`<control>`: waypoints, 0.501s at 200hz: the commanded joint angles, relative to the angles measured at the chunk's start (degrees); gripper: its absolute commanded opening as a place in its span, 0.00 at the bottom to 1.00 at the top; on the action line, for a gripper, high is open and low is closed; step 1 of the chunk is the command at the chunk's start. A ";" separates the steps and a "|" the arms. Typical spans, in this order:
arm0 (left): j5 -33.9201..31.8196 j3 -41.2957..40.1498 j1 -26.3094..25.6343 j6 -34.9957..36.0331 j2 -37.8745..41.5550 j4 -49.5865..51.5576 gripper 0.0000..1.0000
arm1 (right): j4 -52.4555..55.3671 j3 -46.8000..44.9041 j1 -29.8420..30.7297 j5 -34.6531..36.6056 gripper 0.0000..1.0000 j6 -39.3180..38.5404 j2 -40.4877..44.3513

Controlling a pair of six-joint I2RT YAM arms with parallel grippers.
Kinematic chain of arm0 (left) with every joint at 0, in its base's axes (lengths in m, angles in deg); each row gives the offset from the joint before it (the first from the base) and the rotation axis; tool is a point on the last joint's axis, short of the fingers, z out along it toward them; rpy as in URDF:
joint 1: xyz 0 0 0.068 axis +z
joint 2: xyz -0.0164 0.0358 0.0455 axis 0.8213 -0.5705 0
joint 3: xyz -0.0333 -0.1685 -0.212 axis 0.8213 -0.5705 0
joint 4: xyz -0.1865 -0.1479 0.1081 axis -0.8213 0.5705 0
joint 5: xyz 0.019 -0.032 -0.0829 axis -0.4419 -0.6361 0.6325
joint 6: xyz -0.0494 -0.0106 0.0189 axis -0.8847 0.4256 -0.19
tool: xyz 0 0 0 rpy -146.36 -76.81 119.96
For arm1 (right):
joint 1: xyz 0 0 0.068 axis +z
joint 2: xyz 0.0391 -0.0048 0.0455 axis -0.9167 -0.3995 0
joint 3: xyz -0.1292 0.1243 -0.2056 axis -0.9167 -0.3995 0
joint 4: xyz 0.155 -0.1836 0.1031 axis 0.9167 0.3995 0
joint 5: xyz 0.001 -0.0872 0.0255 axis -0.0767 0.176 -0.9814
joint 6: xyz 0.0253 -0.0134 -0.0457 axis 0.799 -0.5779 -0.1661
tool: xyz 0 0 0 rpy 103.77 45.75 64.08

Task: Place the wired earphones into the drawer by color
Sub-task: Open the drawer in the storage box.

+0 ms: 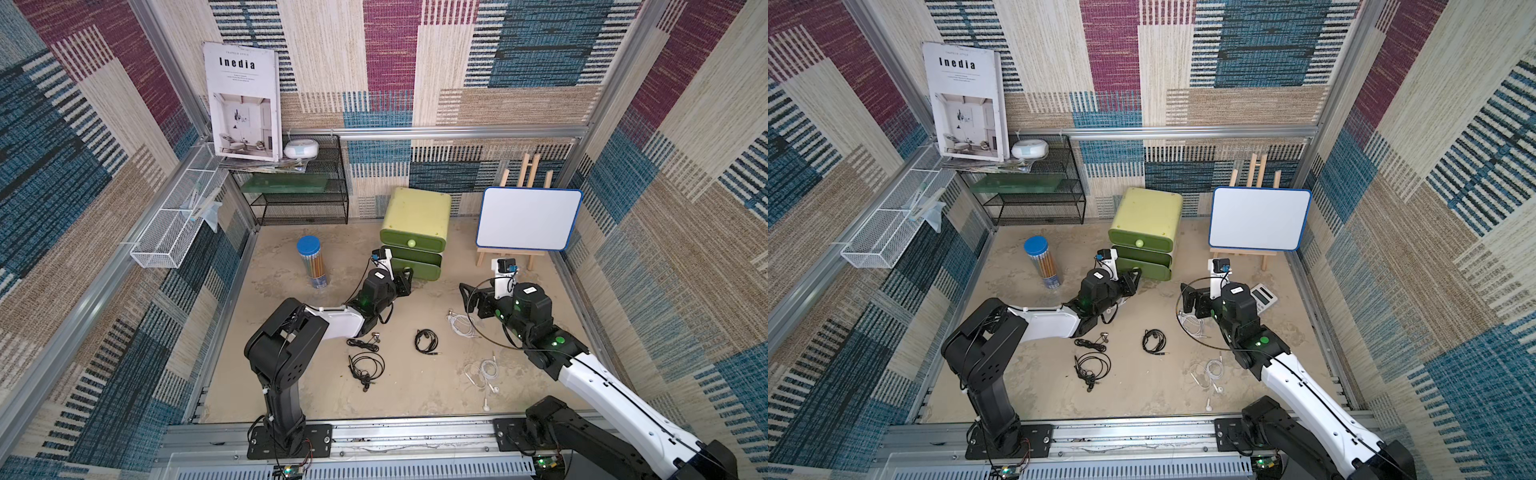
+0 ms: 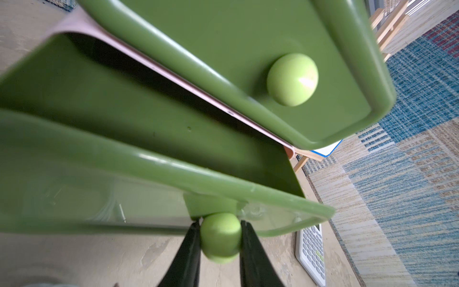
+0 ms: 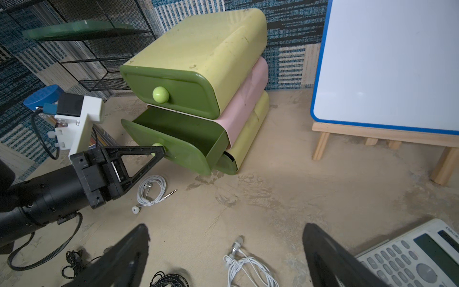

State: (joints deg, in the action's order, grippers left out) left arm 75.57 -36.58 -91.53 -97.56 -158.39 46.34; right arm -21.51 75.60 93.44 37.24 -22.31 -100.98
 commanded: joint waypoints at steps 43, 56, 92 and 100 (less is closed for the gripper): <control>-0.39 -3.37 -0.68 0.29 2.43 -2.42 0.17 | -0.23 0.18 -0.72 -1.06 1.00 -0.18 -0.54; -0.39 -4.10 -0.75 0.30 2.90 -2.42 0.17 | -0.14 0.17 -0.79 -1.16 1.00 -0.17 -0.54; -0.80 -5.68 -0.99 0.41 4.36 -2.33 0.17 | -0.01 0.09 -0.90 -1.34 1.00 0.05 -0.22; -0.89 -5.95 -1.08 0.48 4.66 -2.25 0.17 | -0.04 0.09 -0.93 -1.42 1.00 0.01 -0.19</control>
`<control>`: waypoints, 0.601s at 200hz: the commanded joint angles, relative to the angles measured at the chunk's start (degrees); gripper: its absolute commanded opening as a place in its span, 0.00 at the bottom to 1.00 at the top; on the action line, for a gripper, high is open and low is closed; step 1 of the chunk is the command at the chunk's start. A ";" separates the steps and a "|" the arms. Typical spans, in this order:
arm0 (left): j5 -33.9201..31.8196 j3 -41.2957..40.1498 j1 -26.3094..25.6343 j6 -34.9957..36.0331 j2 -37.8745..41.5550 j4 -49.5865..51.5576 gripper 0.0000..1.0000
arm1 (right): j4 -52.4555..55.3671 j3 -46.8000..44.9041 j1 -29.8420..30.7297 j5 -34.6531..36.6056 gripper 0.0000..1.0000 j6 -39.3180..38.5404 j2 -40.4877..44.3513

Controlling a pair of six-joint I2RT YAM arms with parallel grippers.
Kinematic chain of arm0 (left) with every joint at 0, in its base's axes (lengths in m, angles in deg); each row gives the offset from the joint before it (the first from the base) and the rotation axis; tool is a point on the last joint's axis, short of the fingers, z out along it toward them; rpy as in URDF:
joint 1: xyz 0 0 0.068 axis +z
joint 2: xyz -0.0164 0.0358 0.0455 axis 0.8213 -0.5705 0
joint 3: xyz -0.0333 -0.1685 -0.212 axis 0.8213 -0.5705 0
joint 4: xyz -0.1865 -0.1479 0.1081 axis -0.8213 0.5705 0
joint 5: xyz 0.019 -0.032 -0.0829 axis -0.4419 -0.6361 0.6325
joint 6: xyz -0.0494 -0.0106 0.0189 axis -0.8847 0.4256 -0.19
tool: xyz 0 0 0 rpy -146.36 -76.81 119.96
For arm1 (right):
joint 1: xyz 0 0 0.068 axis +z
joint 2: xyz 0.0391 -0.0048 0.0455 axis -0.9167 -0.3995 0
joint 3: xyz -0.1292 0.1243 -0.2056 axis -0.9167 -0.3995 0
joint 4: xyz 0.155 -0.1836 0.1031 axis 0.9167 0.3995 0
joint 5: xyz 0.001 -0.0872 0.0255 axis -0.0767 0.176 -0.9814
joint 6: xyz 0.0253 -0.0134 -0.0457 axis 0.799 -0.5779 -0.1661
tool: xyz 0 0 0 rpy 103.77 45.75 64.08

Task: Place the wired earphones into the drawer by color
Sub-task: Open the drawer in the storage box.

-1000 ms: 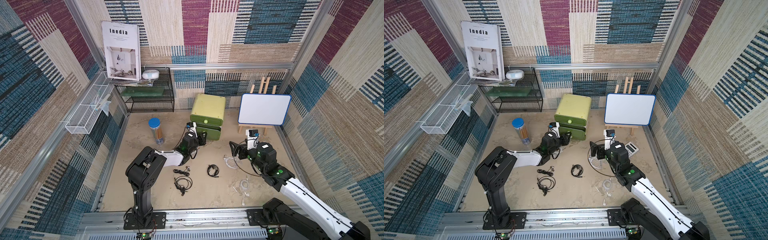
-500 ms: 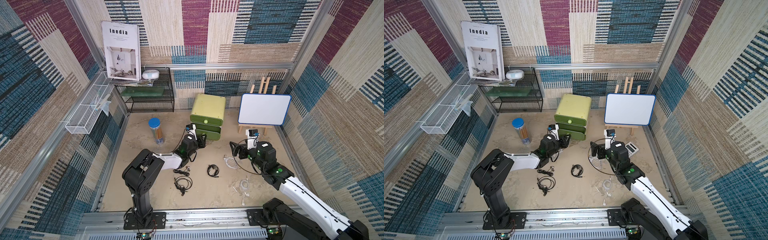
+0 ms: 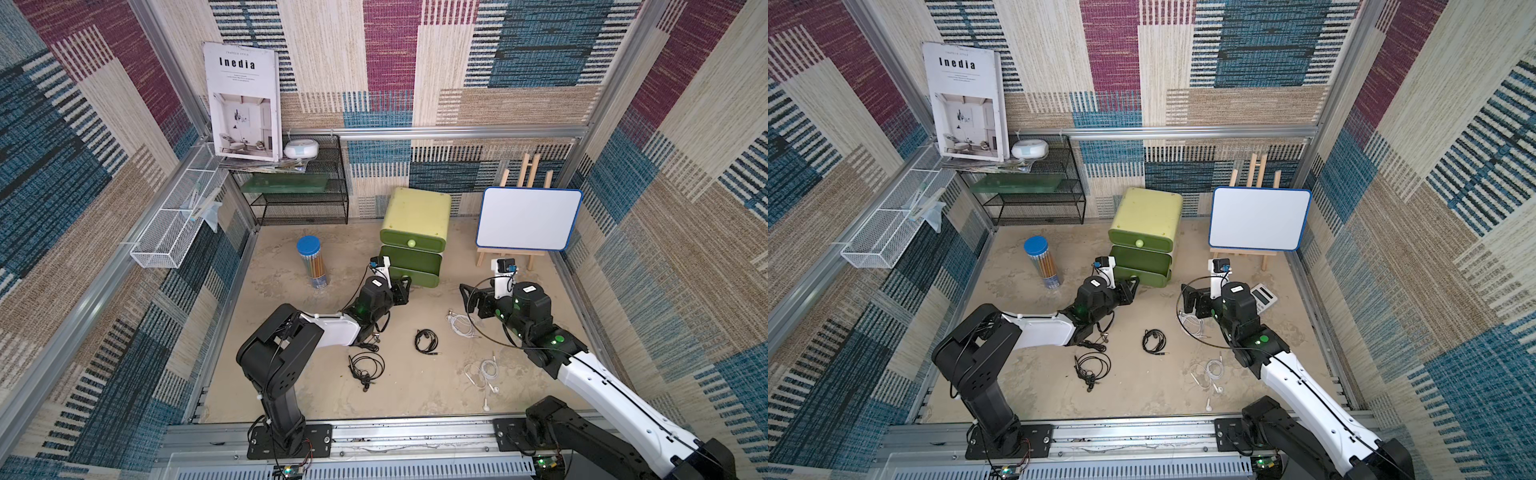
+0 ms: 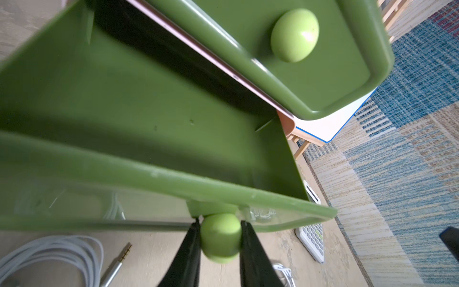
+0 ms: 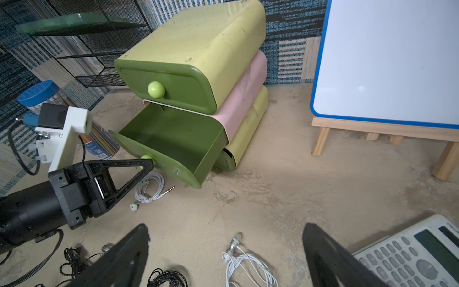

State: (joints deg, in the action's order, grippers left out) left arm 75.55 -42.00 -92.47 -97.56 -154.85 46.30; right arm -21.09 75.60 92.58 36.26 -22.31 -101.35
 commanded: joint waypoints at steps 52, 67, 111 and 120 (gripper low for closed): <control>-1.24 -1.99 -0.45 0.91 2.72 -1.60 0.17 | -0.16 -0.09 -0.17 -0.62 1.00 0.29 0.32; -1.24 -2.27 -0.54 0.98 2.89 -1.36 0.17 | -0.08 -0.09 -0.18 -0.62 1.00 0.32 0.31; -1.60 -2.99 -0.63 1.16 3.17 -1.07 0.17 | 0.10 -0.18 -0.17 -0.68 1.00 0.44 0.34; -1.65 -3.00 -0.64 1.18 3.16 -0.90 0.17 | 0.18 -0.18 -0.29 -0.70 1.00 0.40 0.38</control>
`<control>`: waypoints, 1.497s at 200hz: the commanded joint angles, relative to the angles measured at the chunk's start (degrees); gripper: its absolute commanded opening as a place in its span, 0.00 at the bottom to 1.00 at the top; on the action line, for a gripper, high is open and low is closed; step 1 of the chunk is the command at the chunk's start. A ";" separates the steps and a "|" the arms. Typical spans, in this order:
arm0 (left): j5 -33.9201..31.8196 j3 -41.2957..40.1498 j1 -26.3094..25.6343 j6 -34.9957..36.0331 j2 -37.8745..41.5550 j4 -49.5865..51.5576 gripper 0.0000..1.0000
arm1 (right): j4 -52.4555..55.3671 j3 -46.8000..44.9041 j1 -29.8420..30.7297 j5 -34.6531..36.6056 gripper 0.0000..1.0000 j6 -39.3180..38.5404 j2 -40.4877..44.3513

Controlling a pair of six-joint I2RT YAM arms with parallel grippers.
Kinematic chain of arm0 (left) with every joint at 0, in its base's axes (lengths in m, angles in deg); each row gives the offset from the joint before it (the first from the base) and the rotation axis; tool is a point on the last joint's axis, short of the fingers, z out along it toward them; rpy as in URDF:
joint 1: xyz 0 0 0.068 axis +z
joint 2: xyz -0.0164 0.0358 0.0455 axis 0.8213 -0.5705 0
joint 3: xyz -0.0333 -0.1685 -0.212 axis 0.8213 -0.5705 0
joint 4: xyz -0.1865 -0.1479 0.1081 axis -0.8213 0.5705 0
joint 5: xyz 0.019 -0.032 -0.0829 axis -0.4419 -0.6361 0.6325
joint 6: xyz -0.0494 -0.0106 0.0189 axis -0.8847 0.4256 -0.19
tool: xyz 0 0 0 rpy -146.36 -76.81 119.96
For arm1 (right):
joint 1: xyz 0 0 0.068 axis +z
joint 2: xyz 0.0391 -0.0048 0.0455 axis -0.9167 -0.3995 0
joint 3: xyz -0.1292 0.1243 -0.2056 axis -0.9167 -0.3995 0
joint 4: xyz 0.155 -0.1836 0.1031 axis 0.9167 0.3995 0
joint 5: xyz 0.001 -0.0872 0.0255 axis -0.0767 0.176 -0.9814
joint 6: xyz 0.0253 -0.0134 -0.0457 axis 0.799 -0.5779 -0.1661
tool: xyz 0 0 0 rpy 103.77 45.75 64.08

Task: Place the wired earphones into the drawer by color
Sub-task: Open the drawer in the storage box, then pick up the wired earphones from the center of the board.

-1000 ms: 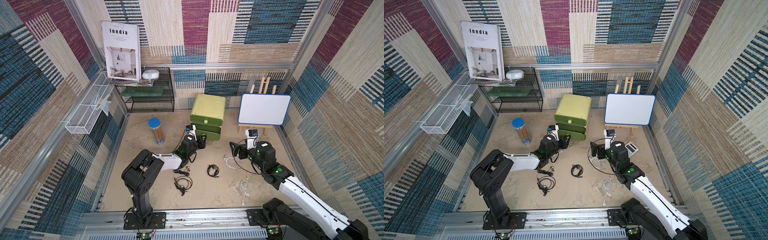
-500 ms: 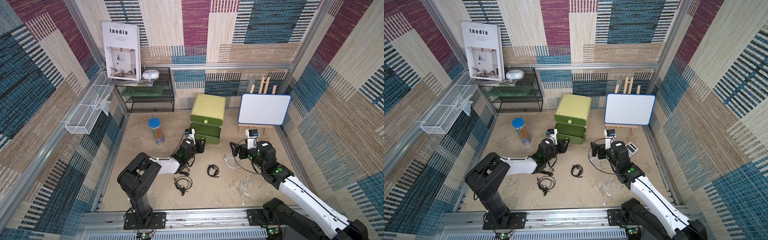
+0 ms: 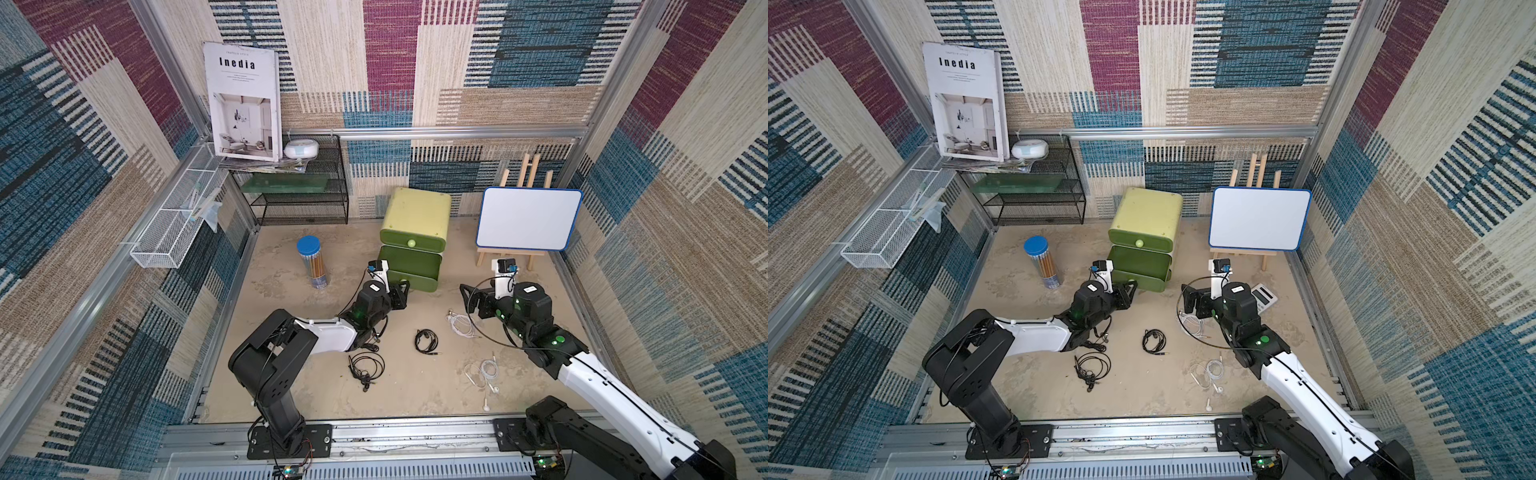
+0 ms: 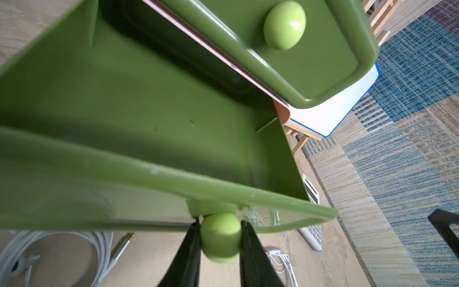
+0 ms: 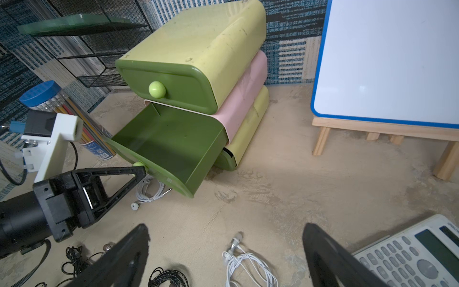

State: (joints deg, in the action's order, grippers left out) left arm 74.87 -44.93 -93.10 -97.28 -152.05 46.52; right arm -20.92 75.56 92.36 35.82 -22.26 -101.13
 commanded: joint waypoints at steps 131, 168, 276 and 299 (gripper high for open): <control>-3.26 -0.83 -0.01 1.21 4.87 6.18 0.57 | 1.90 -0.82 -0.03 -0.87 1.00 0.95 0.64; -5.55 -2.41 0.05 1.87 11.77 15.36 0.69 | 3.38 -1.71 0.01 -1.99 1.00 2.00 -0.09; -10.45 -8.67 0.01 5.40 35.95 44.02 1.00 | 11.10 -1.63 0.01 -2.85 0.90 10.68 -10.67; -10.46 -9.18 -0.01 6.56 38.49 48.31 0.99 | 12.23 -1.63 -0.16 -0.35 0.88 11.38 -12.43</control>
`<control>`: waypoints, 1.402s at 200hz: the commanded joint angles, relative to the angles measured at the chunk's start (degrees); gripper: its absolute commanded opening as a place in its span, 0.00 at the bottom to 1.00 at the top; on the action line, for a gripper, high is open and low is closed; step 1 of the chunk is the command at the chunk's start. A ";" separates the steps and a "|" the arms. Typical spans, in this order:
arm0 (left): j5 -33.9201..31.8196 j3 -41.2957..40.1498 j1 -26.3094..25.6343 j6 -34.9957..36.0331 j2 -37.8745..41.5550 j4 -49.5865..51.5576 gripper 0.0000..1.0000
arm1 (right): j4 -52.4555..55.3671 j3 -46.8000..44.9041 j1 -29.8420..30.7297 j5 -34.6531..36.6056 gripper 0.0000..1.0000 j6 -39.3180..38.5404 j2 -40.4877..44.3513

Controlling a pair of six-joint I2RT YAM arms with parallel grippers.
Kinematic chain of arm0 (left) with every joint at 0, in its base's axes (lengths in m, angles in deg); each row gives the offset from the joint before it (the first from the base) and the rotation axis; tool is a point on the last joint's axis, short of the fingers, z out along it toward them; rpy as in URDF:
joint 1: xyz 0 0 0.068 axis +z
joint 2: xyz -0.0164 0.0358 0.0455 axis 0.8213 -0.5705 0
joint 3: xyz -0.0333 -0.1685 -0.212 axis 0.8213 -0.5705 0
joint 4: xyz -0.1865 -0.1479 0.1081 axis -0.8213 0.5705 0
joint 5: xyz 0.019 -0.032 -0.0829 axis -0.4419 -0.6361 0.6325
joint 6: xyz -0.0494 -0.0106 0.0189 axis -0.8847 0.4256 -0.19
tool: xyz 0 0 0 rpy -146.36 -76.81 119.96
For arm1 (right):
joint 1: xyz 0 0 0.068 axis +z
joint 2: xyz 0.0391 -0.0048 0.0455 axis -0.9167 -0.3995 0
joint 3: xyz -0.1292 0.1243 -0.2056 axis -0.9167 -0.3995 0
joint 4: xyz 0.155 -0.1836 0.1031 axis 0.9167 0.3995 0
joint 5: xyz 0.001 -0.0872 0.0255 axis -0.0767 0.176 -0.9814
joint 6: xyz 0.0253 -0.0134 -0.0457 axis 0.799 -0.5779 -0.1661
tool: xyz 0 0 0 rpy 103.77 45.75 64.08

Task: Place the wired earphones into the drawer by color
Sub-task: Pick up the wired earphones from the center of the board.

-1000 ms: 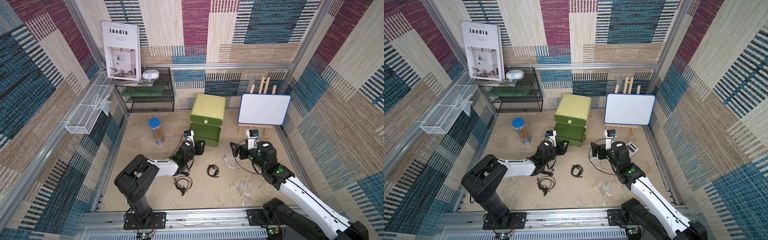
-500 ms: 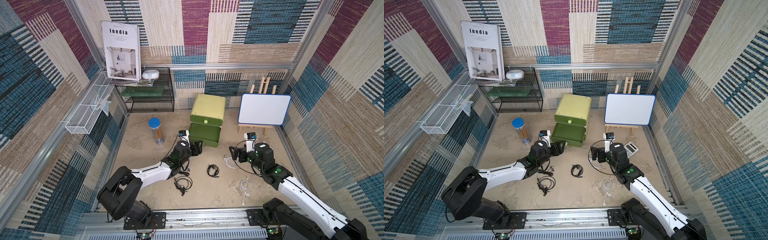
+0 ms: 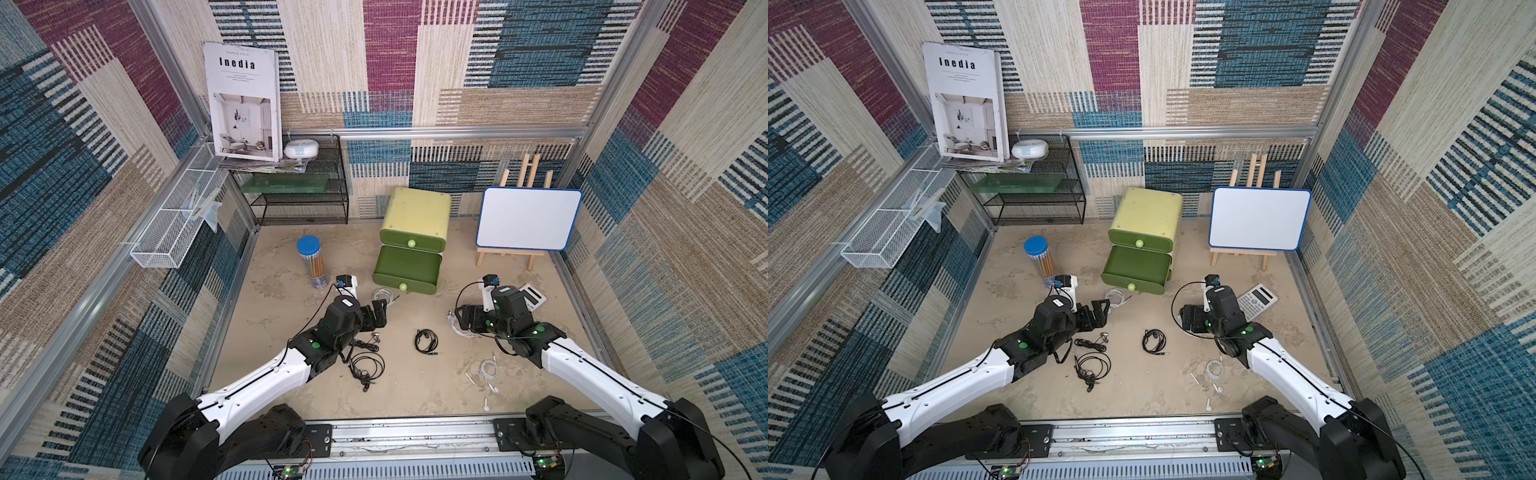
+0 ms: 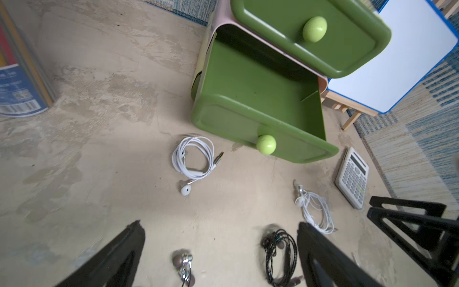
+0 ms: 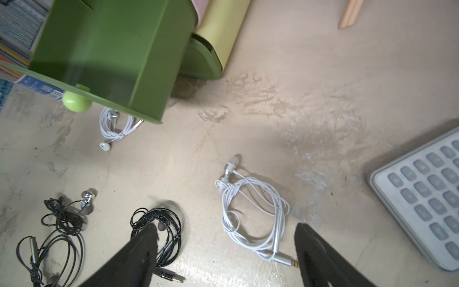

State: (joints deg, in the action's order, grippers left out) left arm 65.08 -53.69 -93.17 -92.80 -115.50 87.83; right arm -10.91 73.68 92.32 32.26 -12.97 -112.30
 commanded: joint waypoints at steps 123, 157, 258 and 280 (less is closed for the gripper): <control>-5.56 -5.80 0.07 4.39 12.33 11.01 0.99 | 0.49 1.83 -2.01 4.53 0.58 2.42 -14.78; -5.81 -6.07 0.07 4.61 12.52 10.92 0.99 | -0.41 2.05 -2.20 4.18 0.53 2.22 -17.11; -6.90 -7.39 0.07 4.92 13.68 9.93 0.99 | -1.12 2.98 -2.66 3.65 0.37 1.70 -20.76; -7.03 -7.57 0.07 4.92 13.94 9.97 0.99 | -1.01 3.15 -2.78 3.31 0.32 1.70 -21.45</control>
State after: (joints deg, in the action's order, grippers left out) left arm 58.94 -60.99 -93.17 -88.21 -101.89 98.45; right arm -11.63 76.34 89.63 36.00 -10.79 -133.17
